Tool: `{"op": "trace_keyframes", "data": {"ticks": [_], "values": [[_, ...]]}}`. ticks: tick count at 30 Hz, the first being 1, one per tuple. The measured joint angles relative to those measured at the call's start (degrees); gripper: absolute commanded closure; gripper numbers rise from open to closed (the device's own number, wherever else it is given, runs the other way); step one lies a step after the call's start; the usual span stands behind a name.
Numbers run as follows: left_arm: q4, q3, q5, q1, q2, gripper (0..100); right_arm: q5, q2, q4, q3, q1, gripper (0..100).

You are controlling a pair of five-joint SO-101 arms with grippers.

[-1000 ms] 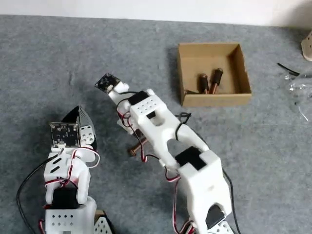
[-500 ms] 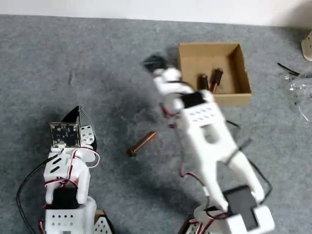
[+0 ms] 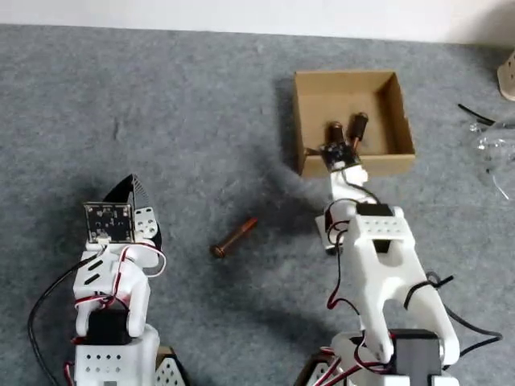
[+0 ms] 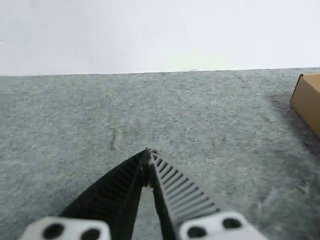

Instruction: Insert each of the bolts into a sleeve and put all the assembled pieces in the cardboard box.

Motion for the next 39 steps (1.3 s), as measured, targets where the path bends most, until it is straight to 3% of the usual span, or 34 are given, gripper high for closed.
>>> {"op": "trace_keyframes", "data": {"ticks": [20, 22, 26, 33, 39], "values": [[0.00, 0.00, 0.00, 0.00, 0.00, 99, -0.79, 0.00, 0.09, 3.87, -0.18, 81.9], [0.00, 0.00, 0.00, 0.00, 0.00, 99, -0.79, 0.00, 0.09, 3.87, -0.18, 84.6], [0.00, 0.00, 0.00, 0.00, 0.00, 99, -0.79, 0.00, 0.09, 3.87, -0.18, 99.1], [0.00, 0.00, 0.00, 0.00, 0.00, 99, -0.70, -1.05, -1.41, 3.96, 0.70, 99.5], [0.00, 0.00, 0.00, 0.00, 0.00, 99, -3.43, -15.65, -4.84, 11.96, 5.80, 99.5]]}}
